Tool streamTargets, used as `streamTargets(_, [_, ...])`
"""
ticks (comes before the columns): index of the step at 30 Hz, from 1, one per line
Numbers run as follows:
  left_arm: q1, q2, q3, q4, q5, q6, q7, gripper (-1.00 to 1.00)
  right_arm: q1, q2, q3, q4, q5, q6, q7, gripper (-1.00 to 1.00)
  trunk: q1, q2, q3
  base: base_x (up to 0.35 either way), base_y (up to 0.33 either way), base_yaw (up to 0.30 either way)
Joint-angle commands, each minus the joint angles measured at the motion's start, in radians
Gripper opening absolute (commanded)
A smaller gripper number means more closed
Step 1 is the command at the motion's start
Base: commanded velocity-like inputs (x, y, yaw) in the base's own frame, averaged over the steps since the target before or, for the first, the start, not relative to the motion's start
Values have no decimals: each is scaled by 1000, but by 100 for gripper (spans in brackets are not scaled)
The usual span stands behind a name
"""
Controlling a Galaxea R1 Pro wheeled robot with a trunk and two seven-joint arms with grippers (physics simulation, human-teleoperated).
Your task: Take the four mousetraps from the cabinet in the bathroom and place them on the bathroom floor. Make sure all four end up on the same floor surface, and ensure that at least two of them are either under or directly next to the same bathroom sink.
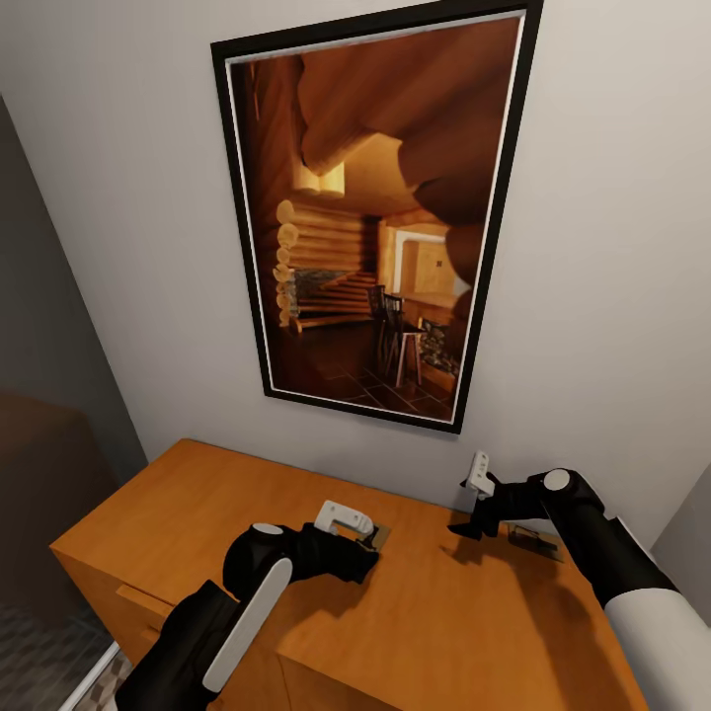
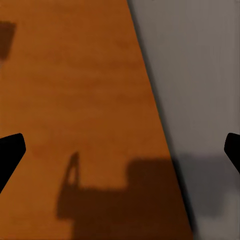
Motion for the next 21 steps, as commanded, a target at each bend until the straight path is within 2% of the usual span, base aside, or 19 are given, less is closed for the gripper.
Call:
streamTargets(1, [-1,0,0,-1,5,4,6,-100,-1,-1,2,-2,1,10,3,100,1,-2,-2,0,0,0])
streamTargets(15, [0,2,1,0,5,6,6,-100,-1,-6,-5,0,2,10,11,100,1,-2,-2,0,0,0])
streamTargets(21, [0,1,5,-1,4,3,9,-100,-1,-36,-39,4,2,10,12,100,1,-2,-2,0,0,0])
